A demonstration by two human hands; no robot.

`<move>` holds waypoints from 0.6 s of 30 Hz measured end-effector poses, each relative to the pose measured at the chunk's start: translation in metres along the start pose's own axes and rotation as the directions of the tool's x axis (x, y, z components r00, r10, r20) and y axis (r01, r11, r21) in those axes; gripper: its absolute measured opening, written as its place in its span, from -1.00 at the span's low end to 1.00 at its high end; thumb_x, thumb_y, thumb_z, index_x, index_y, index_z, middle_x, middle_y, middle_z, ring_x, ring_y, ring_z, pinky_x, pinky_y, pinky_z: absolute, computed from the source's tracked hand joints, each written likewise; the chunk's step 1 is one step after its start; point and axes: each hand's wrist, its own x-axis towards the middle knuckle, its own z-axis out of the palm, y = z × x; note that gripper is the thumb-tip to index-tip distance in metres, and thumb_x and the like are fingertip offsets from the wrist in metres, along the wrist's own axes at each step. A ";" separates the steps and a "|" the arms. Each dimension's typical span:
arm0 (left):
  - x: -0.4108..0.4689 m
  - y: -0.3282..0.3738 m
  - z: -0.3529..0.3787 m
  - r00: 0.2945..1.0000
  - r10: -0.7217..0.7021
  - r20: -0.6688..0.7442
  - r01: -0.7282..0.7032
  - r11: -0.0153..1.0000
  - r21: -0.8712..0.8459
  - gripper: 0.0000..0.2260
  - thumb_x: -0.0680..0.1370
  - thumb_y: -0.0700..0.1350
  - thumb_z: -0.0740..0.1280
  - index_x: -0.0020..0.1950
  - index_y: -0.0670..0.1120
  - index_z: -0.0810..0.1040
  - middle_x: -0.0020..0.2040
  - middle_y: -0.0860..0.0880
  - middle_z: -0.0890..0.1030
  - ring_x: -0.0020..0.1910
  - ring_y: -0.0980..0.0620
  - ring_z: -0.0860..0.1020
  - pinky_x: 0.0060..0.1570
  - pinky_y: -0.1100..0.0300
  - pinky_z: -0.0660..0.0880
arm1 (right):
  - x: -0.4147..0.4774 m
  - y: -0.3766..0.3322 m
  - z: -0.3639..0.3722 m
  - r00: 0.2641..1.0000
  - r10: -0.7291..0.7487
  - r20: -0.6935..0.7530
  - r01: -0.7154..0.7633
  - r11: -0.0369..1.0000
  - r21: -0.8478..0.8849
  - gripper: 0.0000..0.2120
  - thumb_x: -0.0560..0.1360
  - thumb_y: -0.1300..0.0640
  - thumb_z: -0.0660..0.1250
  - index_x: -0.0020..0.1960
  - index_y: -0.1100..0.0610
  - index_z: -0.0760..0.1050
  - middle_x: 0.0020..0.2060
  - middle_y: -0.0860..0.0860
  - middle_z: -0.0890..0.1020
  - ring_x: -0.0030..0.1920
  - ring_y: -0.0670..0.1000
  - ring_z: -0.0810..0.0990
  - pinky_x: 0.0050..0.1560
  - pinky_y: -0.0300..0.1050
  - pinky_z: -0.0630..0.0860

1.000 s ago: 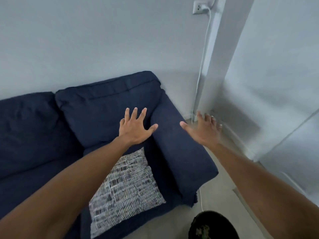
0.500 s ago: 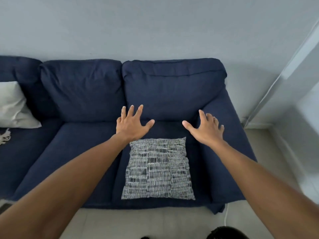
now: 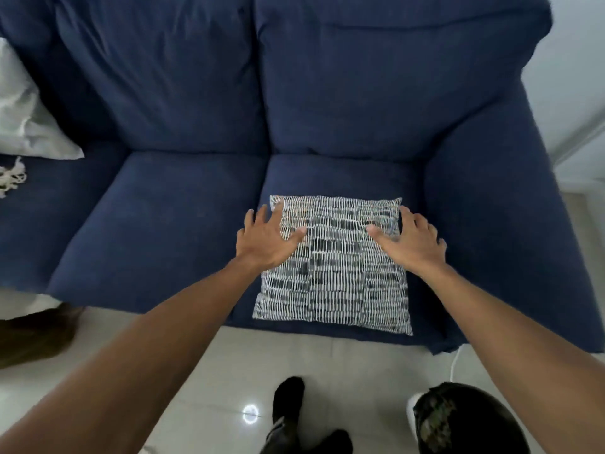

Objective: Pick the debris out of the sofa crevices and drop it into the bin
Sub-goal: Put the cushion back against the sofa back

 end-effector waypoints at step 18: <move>0.077 -0.055 0.123 0.977 -0.168 0.128 0.199 0.938 -0.284 -0.18 0.47 0.51 0.05 0.58 0.23 -0.24 0.55 -0.24 0.25 0.44 -0.33 0.33 0.39 -0.25 0.30 | 0.054 0.036 0.120 0.977 0.195 0.091 -0.211 0.949 0.234 0.18 0.24 -0.65 0.20 0.60 -0.07 -0.19 0.57 0.17 0.11 0.49 0.31 0.26 0.38 0.37 0.27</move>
